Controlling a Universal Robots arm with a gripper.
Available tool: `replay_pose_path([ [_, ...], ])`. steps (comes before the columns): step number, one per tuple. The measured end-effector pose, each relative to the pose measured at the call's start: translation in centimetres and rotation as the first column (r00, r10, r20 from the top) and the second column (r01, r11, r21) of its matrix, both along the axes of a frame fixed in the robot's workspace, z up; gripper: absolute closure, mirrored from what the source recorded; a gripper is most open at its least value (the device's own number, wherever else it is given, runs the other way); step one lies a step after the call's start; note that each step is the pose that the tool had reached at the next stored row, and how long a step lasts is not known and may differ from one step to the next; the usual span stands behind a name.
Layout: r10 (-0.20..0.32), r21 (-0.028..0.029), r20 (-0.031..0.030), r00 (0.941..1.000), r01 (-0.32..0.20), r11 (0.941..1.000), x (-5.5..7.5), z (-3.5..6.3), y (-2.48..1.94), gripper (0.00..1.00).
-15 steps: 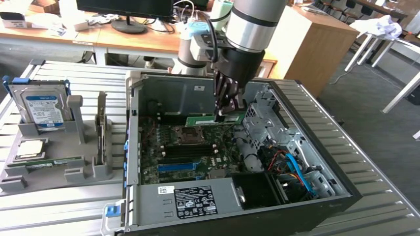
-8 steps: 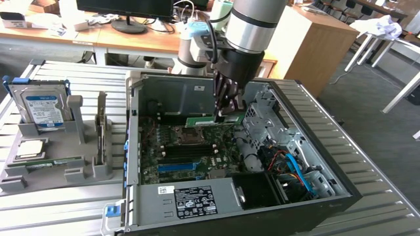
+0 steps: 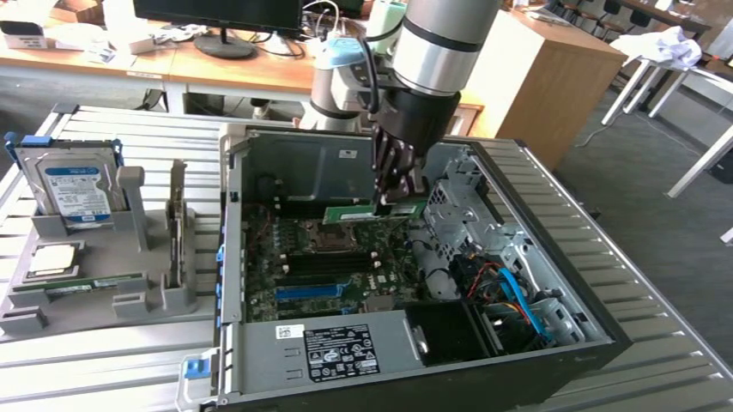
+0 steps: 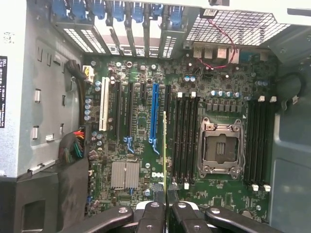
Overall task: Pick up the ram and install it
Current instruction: 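Insert the ram into the slot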
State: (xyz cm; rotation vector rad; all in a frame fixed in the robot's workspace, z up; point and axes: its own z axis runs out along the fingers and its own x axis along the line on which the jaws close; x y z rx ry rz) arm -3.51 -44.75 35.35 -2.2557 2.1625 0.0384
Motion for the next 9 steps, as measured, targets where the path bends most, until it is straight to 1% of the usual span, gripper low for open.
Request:
replay_pose_path([
  [9,0.000,0.0000,-0.0001,1.0000,0.000,1.0000,0.00,-0.30,0.00,0.87],
])
